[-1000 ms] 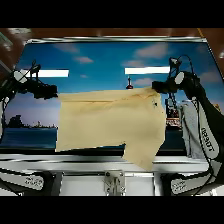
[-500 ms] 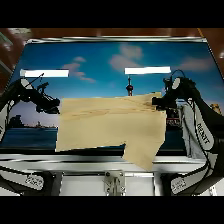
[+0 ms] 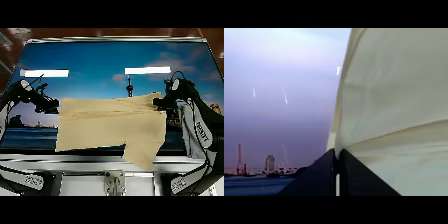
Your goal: Fold the shirts.
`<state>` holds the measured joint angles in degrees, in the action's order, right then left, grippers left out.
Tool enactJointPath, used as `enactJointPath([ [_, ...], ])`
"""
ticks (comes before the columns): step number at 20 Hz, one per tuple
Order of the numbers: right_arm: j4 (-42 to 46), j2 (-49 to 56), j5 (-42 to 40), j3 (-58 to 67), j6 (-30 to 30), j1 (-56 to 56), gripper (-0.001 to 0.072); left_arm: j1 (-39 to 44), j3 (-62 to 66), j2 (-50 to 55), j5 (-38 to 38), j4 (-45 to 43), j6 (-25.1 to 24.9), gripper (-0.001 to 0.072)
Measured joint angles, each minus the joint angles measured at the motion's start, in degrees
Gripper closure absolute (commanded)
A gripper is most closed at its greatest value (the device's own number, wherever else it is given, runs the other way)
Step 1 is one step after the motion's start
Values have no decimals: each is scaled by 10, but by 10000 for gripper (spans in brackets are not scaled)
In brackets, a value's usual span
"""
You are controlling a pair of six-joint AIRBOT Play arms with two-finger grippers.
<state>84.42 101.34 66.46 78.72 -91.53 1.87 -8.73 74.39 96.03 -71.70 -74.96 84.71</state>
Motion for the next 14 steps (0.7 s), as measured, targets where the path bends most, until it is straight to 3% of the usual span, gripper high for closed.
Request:
enactJointPath([
  [2,2,-1,-7,2,-2,3,629,-2,0,1,3,-1,0,670],
  [3,2,-1,-10,3,-2,3,547,-2,0,3,5,1,0,629],
  [4,2,-2,-13,3,-3,4,367,-3,0,6,7,6,0,442],
  [5,1,-2,-16,4,-2,5,270,-3,0,8,7,14,0,293],
  [11,-7,-55,46,5,65,18,243,-30,-1,-7,-70,45,-3,261],
  [14,5,-110,125,5,106,63,243,-69,-45,-61,-142,45,-29,112],
])
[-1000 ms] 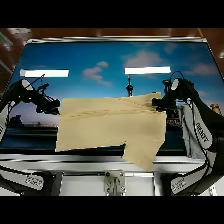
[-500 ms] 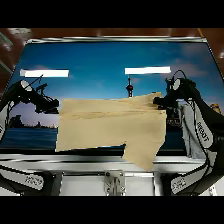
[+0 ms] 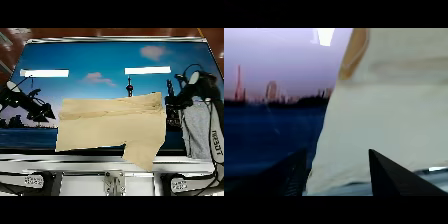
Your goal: Fold the shirts.
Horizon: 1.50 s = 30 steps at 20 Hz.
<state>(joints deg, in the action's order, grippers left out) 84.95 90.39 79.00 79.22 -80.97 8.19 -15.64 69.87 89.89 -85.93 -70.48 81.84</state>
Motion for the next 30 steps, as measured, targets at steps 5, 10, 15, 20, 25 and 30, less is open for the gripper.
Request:
enactJointPath([
  [5,-60,-72,59,-13,32,99,84,-62,-227,-143,21,3,-42,89],
  [10,-121,-92,71,-38,43,150,63,-81,-365,-194,105,48,-67,99],
  [15,-140,-96,68,-54,47,160,64,-85,-398,-193,152,82,-75,99],
  [20,-142,-97,66,-58,47,162,64,-62,-405,-158,166,92,-76,539],
  [25,-97,-99,86,-93,42,163,64,-42,-405,-141,176,100,-63,672],
  [30,-115,-158,49,-251,51,163,147,-37,-406,-151,181,94,-74,672],
])
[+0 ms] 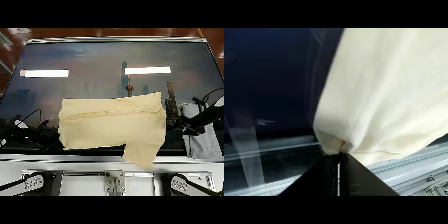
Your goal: Fold the shirts.
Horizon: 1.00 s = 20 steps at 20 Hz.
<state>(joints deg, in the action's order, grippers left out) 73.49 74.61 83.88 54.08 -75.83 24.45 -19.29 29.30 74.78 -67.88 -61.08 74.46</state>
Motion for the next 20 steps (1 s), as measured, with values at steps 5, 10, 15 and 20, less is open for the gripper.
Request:
enactJointPath([
  [5,-66,-43,-80,-160,20,0,146,0,2,-13,10,-5,-3,672],
  [10,-92,-52,-137,-233,30,-31,146,0,2,-16,17,5,-3,672],
  [15,-104,-54,-176,-252,3,-85,218,0,2,-16,28,21,-3,672],
  [20,-99,-53,-198,-257,-15,-112,649,0,2,-16,61,57,-8,673],
])
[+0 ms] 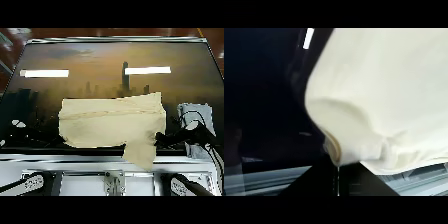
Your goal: Fold the shirts.
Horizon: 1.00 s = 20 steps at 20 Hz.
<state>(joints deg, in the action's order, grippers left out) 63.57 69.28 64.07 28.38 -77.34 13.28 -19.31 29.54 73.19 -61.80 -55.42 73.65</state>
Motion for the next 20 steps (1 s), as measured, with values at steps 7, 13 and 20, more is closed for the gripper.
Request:
enactJointPath([
  [7,-51,-34,34,81,27,-6,650,1,72,-23,-3,8,-41,677],
  [13,-100,62,-10,275,-2,-30,650,15,220,9,2,24,-7,675],
  [20,-110,242,-63,463,-34,-40,642,59,391,170,17,40,42,672],
])
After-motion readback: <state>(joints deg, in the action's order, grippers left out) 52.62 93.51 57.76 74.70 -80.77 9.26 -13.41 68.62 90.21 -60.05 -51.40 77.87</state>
